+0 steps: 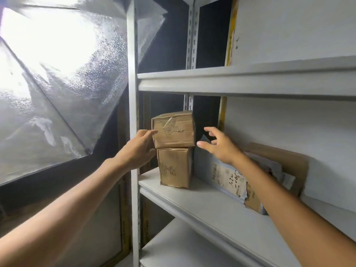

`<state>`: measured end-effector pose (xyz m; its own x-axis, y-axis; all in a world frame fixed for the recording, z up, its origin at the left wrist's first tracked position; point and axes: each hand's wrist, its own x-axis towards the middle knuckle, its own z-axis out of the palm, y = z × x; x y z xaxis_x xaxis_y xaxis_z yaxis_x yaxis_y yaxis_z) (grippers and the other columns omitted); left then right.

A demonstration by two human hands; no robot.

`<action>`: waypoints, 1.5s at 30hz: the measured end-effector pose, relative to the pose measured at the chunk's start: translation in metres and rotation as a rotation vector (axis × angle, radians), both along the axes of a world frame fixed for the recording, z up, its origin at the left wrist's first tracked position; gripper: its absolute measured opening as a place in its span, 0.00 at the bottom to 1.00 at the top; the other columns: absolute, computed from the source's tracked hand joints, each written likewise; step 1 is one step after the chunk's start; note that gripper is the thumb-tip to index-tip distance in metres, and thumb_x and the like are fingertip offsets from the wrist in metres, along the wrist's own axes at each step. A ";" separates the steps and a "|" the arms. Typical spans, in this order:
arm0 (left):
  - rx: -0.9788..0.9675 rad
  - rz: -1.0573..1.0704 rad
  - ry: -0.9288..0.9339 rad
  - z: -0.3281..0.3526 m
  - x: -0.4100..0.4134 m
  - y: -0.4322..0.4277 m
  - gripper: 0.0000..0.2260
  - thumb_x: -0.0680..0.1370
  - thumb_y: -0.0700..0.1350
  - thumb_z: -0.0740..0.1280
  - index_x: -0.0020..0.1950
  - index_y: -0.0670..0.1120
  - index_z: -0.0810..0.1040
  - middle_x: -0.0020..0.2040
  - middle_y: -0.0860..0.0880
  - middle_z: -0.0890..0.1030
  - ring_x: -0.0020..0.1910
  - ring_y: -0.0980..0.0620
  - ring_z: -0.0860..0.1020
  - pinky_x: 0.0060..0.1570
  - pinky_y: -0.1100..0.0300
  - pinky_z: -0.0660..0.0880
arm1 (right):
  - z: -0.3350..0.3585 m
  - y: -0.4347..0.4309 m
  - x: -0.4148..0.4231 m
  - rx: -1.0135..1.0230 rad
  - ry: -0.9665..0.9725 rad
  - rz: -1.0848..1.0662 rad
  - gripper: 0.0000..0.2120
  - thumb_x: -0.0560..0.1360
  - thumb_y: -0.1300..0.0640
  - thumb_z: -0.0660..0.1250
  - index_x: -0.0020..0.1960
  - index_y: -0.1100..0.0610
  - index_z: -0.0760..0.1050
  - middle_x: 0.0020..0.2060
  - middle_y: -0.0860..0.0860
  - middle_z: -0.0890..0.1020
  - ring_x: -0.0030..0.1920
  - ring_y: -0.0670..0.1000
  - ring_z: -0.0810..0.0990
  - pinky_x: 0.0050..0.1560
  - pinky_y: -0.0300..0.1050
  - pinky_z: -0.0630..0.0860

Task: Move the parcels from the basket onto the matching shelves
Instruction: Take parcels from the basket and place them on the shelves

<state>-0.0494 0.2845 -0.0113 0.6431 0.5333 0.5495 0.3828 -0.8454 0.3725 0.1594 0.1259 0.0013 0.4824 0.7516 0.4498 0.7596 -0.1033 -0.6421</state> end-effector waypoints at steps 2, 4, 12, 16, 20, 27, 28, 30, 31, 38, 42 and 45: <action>-0.092 -0.027 -0.127 -0.006 0.011 0.012 0.26 0.77 0.46 0.67 0.73 0.54 0.61 0.73 0.49 0.65 0.67 0.47 0.70 0.61 0.48 0.72 | 0.000 0.028 -0.001 0.029 0.032 -0.014 0.33 0.75 0.44 0.68 0.76 0.46 0.58 0.75 0.53 0.63 0.72 0.57 0.66 0.67 0.59 0.69; -0.220 -0.177 -0.211 -0.013 0.023 0.022 0.26 0.77 0.47 0.67 0.71 0.58 0.58 0.69 0.52 0.69 0.65 0.52 0.70 0.62 0.51 0.72 | -0.003 0.053 -0.002 0.056 0.068 -0.038 0.36 0.75 0.42 0.67 0.77 0.47 0.54 0.76 0.52 0.61 0.74 0.57 0.63 0.69 0.60 0.66; -0.309 -0.279 -0.408 -0.029 0.059 0.053 0.25 0.79 0.47 0.65 0.72 0.56 0.58 0.69 0.52 0.69 0.64 0.51 0.73 0.62 0.52 0.74 | -0.018 0.098 0.014 0.194 0.224 -0.110 0.36 0.76 0.43 0.66 0.77 0.51 0.53 0.71 0.49 0.67 0.66 0.48 0.67 0.59 0.44 0.65; -0.391 -0.279 -0.476 -0.029 0.071 0.053 0.30 0.78 0.48 0.65 0.75 0.54 0.54 0.69 0.51 0.66 0.64 0.52 0.72 0.63 0.52 0.73 | -0.018 0.097 0.013 0.279 0.262 -0.151 0.32 0.77 0.44 0.65 0.75 0.52 0.57 0.59 0.43 0.71 0.62 0.46 0.69 0.57 0.42 0.65; -0.311 -0.305 -0.465 -0.025 0.077 0.048 0.27 0.78 0.46 0.66 0.74 0.52 0.60 0.67 0.51 0.65 0.61 0.52 0.73 0.61 0.52 0.75 | -0.015 0.085 0.009 0.326 0.265 -0.215 0.35 0.77 0.43 0.64 0.78 0.53 0.54 0.71 0.50 0.67 0.71 0.52 0.66 0.59 0.42 0.62; -0.255 -0.358 -0.490 -0.019 0.077 0.010 0.26 0.78 0.43 0.66 0.74 0.51 0.61 0.67 0.48 0.67 0.58 0.52 0.75 0.58 0.56 0.77 | -0.001 0.027 -0.001 0.284 0.098 -0.308 0.26 0.80 0.53 0.63 0.75 0.53 0.59 0.60 0.45 0.70 0.57 0.45 0.69 0.50 0.36 0.67; -0.252 -0.376 -0.496 -0.018 0.077 0.000 0.26 0.78 0.43 0.66 0.73 0.51 0.62 0.67 0.48 0.67 0.57 0.53 0.75 0.57 0.57 0.77 | 0.001 0.015 -0.002 0.282 0.077 -0.320 0.24 0.80 0.54 0.63 0.74 0.53 0.60 0.58 0.44 0.69 0.56 0.45 0.69 0.48 0.37 0.67; -0.254 -0.404 -0.519 -0.015 0.076 -0.022 0.25 0.77 0.43 0.67 0.72 0.52 0.63 0.67 0.50 0.68 0.56 0.56 0.75 0.55 0.62 0.76 | 0.004 -0.012 -0.006 0.279 0.051 -0.333 0.22 0.80 0.55 0.63 0.72 0.53 0.62 0.59 0.45 0.71 0.54 0.44 0.71 0.45 0.35 0.68; -0.272 -0.437 -0.535 -0.014 0.076 -0.035 0.24 0.77 0.43 0.68 0.70 0.52 0.64 0.66 0.52 0.70 0.55 0.59 0.74 0.51 0.67 0.75 | 0.004 -0.027 -0.008 0.291 0.046 -0.338 0.20 0.80 0.55 0.63 0.70 0.53 0.63 0.59 0.45 0.72 0.52 0.43 0.72 0.42 0.33 0.67; -0.455 -0.686 -0.528 -0.030 0.078 -0.139 0.23 0.74 0.39 0.70 0.64 0.50 0.65 0.62 0.53 0.74 0.58 0.58 0.75 0.46 0.71 0.75 | -0.015 -0.156 -0.028 0.378 0.069 -0.396 0.16 0.78 0.58 0.65 0.63 0.51 0.67 0.48 0.34 0.73 0.45 0.32 0.74 0.37 0.25 0.71; -0.506 -0.838 -0.517 -0.044 0.084 -0.206 0.27 0.74 0.34 0.70 0.66 0.54 0.63 0.59 0.58 0.72 0.57 0.58 0.75 0.47 0.67 0.78 | -0.031 -0.236 -0.043 0.476 0.210 -0.443 0.08 0.78 0.49 0.64 0.56 0.47 0.69 0.55 0.46 0.79 0.55 0.46 0.79 0.50 0.45 0.79; -0.473 -0.911 -0.447 -0.054 0.093 -0.256 0.33 0.74 0.33 0.68 0.73 0.54 0.60 0.66 0.51 0.70 0.61 0.52 0.73 0.52 0.60 0.78 | -0.041 -0.293 -0.053 0.580 0.303 -0.540 0.08 0.79 0.45 0.62 0.48 0.48 0.68 0.54 0.53 0.79 0.56 0.54 0.79 0.58 0.57 0.78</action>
<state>0.0433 0.0288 -0.0655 0.6954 0.1804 0.6956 -0.5560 -0.4782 0.6799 0.1069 -0.1670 -0.0393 0.8706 0.0742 0.4863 0.4872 0.0063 -0.8732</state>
